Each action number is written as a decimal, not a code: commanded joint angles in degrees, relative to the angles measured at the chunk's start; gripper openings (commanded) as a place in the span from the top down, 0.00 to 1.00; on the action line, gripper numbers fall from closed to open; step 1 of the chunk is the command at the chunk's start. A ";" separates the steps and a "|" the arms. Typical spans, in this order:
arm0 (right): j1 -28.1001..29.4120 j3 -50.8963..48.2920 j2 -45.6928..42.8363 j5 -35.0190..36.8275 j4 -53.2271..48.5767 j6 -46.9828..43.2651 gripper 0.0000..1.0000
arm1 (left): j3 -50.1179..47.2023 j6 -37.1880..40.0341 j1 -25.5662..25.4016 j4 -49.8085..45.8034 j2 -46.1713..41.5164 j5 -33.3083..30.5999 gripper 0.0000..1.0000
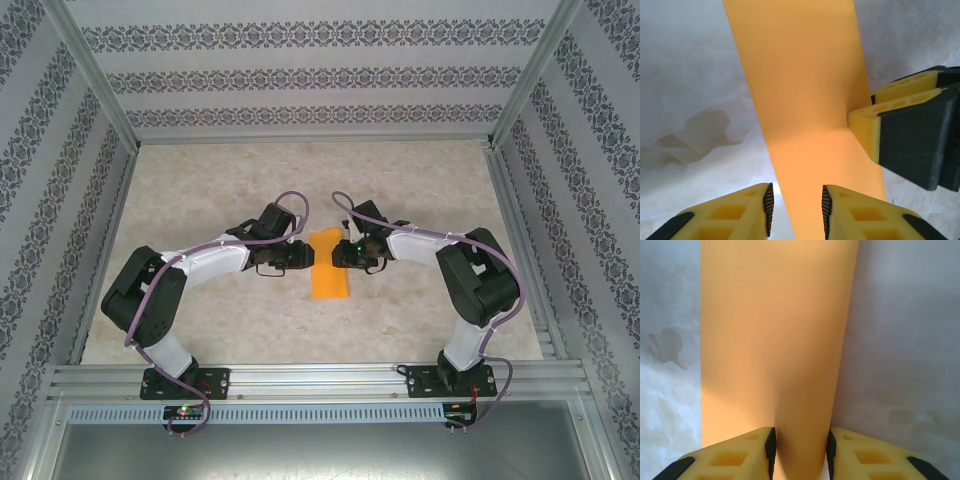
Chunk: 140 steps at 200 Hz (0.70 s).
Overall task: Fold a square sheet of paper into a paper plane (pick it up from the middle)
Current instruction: Hold the square sheet of paper at the center of the table.
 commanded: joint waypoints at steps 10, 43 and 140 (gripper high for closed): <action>-1.44 -2.08 0.24 -2.10 1.45 1.04 0.67 | 0.61 1.57 0.60 -1.92 -1.19 -0.66 0.65; -1.38 -1.44 0.33 -2.45 0.30 -0.47 0.67 | 0.78 1.66 0.67 -1.91 -0.84 -0.40 0.65; -0.58 0.83 1.68 -0.92 -3.25 -3.69 0.66 | 0.74 1.75 0.78 -2.01 -0.67 -0.70 0.66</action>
